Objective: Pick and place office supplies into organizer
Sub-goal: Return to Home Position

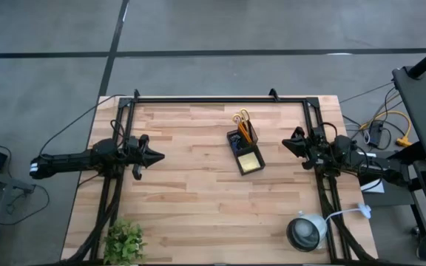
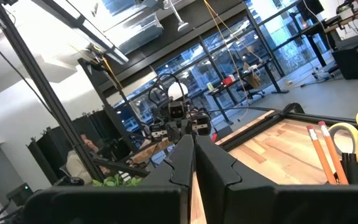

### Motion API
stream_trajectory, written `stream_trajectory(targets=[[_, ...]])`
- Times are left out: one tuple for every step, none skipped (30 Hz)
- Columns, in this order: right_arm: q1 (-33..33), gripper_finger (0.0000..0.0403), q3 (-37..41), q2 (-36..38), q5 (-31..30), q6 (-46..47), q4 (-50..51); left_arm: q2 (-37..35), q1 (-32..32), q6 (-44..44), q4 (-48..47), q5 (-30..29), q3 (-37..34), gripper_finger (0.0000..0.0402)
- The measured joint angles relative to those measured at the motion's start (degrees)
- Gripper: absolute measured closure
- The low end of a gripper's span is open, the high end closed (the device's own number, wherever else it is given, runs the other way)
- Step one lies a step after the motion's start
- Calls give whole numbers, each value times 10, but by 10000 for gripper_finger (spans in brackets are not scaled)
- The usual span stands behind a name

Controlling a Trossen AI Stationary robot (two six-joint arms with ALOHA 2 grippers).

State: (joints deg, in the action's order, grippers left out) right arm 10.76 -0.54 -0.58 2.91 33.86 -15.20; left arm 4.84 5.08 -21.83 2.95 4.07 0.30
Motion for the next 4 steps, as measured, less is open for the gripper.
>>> stream_trajectory(targets=[[0, 394, 0, 0, 0, 0, 0, 0, 0, 0, 0, 0, 0, 394], [0, 394, 0, 0, 0, 0, 0, 0, 0, 0, 0, 0, 0, 394], [0, 394, 0, 0, 0, 0, 0, 0, 0, 0, 0, 0, 0, 394], [0, 394, 0, 0, 0, 0, 0, 0, 0, 0, 0, 0, 0, 394]])
